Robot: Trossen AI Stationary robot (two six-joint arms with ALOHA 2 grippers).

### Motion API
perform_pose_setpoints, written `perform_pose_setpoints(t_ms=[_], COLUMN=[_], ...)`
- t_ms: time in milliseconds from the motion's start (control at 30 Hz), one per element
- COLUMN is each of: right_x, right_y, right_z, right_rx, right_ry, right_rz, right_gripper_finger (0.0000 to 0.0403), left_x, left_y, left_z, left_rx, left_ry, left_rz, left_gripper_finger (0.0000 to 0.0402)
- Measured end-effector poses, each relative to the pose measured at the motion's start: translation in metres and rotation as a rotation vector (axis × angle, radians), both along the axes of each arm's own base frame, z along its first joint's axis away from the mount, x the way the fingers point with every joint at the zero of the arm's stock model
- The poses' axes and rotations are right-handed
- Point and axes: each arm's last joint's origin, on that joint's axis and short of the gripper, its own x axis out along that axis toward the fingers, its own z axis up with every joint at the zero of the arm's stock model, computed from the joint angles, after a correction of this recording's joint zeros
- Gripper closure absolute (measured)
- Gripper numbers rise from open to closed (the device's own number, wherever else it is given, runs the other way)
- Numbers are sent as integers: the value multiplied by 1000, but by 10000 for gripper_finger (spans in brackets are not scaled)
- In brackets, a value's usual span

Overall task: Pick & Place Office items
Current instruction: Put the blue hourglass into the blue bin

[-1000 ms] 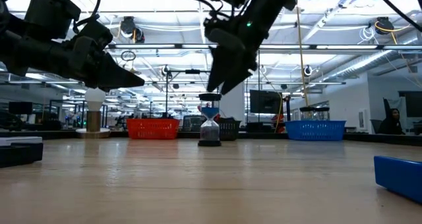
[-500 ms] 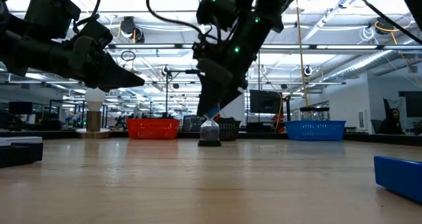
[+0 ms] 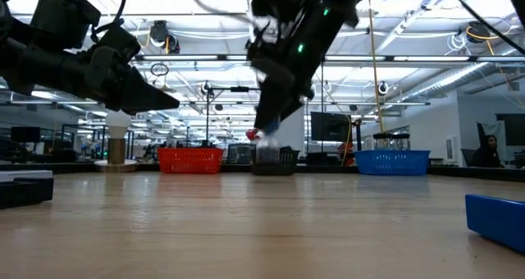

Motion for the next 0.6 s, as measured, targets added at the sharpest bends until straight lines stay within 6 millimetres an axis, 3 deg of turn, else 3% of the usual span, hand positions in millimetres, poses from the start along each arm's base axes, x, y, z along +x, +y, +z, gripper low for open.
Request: perform_pose_setpoints(t_ms=[167, 267, 367, 467, 600], right_x=[-34, -67, -105, -141, -174], right_y=[0, -7, -21, -38, -69], right_z=[53, 87, 109, 112, 95], right_rx=[-36, -106, -159, -181, -211], right_ry=[-26, -29, -28, -17, -24], right_rz=[-65, -176, -318, -452, -595], right_gripper_finger=[208, 208, 208, 208, 208], left_x=[0, 0, 0, 0, 0], left_y=[0, 0, 0, 0, 0], left_z=[-2, -2, -2, -1, -1], left_rx=[-2, -1, -1, -2, -1], left_ry=[20, 20, 18, 15, 10], left_rz=[-3, 0, 0, 0, 0], left_gripper_finger=[393, 385, 386, 397, 391])
